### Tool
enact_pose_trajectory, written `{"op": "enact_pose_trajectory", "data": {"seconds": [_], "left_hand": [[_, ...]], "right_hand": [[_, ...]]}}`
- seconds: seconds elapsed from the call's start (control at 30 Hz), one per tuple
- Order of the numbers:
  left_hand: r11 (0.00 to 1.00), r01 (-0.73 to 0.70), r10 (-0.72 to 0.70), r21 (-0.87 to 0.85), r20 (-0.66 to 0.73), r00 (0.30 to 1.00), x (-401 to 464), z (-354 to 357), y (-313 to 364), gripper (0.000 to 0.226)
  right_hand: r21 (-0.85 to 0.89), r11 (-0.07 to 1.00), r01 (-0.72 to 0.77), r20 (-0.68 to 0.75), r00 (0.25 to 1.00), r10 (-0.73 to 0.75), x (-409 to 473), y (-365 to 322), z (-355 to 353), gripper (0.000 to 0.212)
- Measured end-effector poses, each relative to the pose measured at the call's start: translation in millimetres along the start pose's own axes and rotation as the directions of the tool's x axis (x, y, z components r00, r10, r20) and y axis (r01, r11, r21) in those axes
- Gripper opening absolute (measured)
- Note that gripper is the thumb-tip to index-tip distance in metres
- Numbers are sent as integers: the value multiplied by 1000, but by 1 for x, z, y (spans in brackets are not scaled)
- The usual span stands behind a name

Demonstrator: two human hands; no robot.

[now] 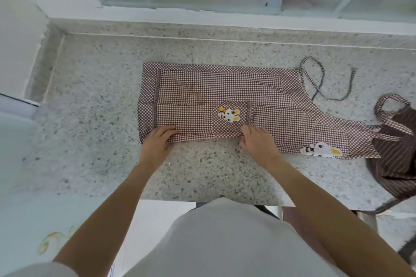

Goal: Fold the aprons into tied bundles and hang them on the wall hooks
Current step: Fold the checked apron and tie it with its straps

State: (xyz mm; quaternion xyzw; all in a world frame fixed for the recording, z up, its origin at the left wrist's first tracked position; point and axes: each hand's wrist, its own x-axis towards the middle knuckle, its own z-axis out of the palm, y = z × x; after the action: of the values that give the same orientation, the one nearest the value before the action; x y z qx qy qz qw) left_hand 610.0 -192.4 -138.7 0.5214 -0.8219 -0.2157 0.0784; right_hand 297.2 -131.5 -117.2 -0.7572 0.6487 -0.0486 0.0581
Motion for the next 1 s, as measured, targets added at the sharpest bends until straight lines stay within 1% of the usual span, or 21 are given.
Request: {"op": "enact_pose_trajectory", "data": {"seconds": [0.03,0.1,0.13,0.2,0.27,0.3,0.37,0.43,0.47,0.53,0.57,0.63,0.77,0.83,0.93,1.0], "left_hand": [[999,43,-43,-15,-38,998,-2,-2,-5,36],[988,152,-155,-37,-91,984,-6,-12,-11,36],[979,196,-200,-53,-98,975,-6,-16,-13,34],[967,238,-245,-89,-75,967,-5,-23,-16,31],[965,232,-239,-124,-43,970,-4,-30,-16,28],[962,226,-233,-151,-34,972,-4,-34,-18,25],[941,246,-261,-231,-40,964,-3,-45,-20,18],[890,298,-336,-345,-52,941,-1,-54,-23,8],[855,316,-368,-410,-52,928,2,-58,-27,10],[807,335,-408,-486,-50,912,12,-67,-31,21],[796,348,-421,-495,-40,906,21,-70,-32,20],[795,396,-462,-460,-34,886,41,-74,-35,10],[764,502,-579,-406,-87,811,84,-79,-40,20],[734,545,-627,-404,-95,773,95,-77,-43,20],[720,587,-658,-370,-95,747,105,-70,-51,22],[709,605,-674,-362,-96,732,108,-66,-55,23]], "right_hand": [[-9,1000,15,-2,1000,-15,-3,5,1,8],[-65,996,69,33,997,-67,-9,10,3,20],[-85,994,74,66,995,-69,-12,12,3,24],[-89,996,12,92,996,-3,-13,15,4,30],[-56,992,-117,138,983,124,-13,21,2,33],[-18,987,-158,164,974,159,-15,25,2,33],[93,976,-196,215,961,172,-19,38,-3,30],[250,937,-243,352,925,145,-24,52,-13,26],[325,908,-265,406,906,119,-24,60,-21,24],[389,873,-293,406,906,124,-18,75,-38,18],[391,872,-294,361,921,148,-9,82,-47,16],[369,892,-263,256,951,175,14,95,-60,14],[332,907,-258,166,963,213,77,114,-70,19],[268,920,-287,170,954,248,100,120,-64,23],[177,918,-355,267,915,303,124,130,-48,28],[101,926,-364,318,894,316,136,134,-39,30]]}}
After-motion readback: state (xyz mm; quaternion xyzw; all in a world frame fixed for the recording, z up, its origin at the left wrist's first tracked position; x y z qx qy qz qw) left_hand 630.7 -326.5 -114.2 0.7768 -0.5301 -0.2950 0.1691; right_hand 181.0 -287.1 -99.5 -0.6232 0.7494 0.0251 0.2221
